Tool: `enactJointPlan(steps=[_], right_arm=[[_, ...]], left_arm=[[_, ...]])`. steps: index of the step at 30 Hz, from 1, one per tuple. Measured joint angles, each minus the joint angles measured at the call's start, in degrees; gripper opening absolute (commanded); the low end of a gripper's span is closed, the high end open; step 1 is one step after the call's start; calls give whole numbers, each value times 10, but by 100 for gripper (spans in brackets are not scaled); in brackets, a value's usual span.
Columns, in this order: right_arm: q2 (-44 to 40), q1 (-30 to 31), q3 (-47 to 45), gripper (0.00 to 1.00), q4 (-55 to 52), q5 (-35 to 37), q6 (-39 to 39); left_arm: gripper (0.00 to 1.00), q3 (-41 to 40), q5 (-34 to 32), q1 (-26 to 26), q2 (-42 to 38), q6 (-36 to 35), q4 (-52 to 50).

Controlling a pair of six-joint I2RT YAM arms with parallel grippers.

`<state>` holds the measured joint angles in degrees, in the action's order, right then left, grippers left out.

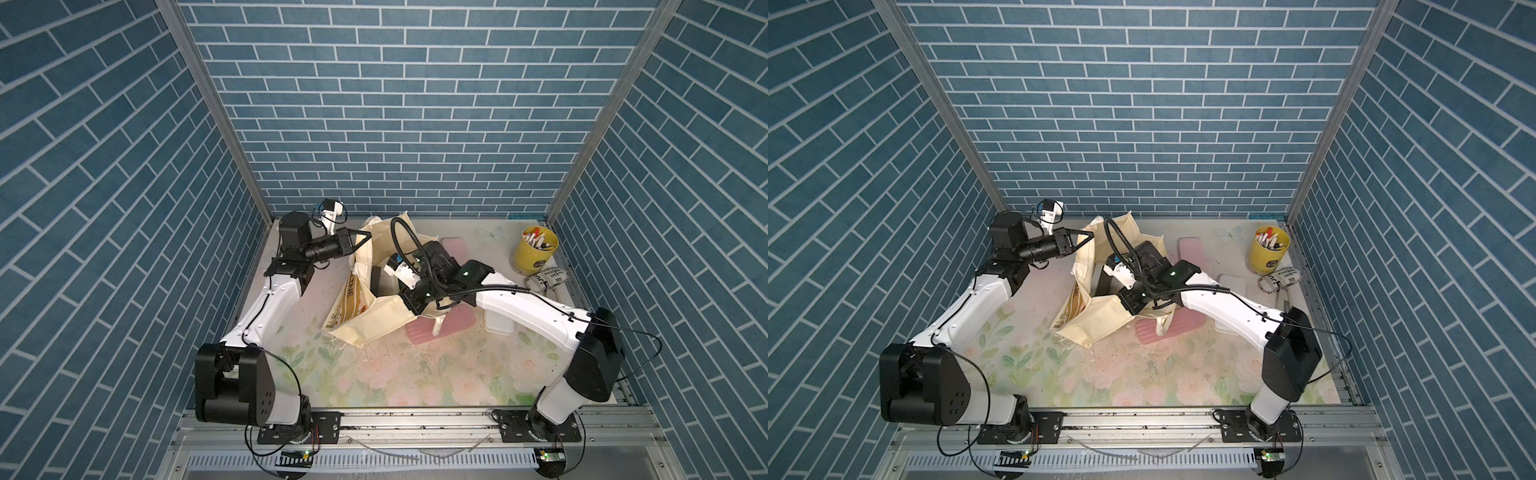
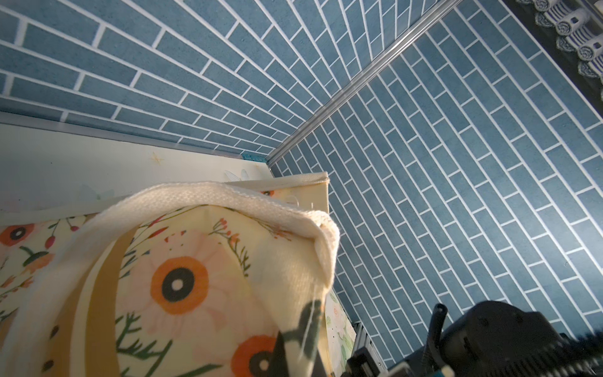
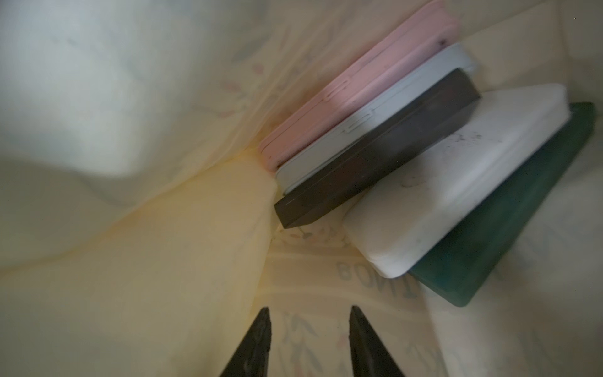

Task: Take out the pencil case from the canvas bag
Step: Pick up the pencil case from the canvas bag.

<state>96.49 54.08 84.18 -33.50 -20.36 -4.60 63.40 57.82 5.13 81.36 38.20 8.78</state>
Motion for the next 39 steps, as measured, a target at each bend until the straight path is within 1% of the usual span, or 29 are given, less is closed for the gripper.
enactJointPlan(steps=[4,7,13,18,20,22,28,32,37,39], right_arm=[[29,33,27,40,2,-2,3],[35,43,28,40,14,24,-8],[36,41,22,40,47,148,-52],[32,38,-27,40,83,254,-113],[32,38,-43,40,91,288,-141],[32,38,-56,40,104,318,-174],[32,38,-73,40,151,360,-267],[32,38,-85,40,192,377,-327],[32,40,-115,40,240,393,-396],[32,40,-118,40,254,391,-417]], left_arm=[[0,11,3,-1,-1,-28,-32],[0,23,2,-6,-5,-54,-66],[0,22,12,-12,-23,-94,-90],[0,-16,42,-12,-54,-104,-58],[0,-36,52,-13,-65,-97,-28],[0,-60,64,-14,-74,-75,21],[0,-111,89,-14,-78,3,168],[0,-129,109,-14,-75,75,281],[0,-142,137,-14,-54,189,469],[0,-142,148,-14,-42,223,528]])
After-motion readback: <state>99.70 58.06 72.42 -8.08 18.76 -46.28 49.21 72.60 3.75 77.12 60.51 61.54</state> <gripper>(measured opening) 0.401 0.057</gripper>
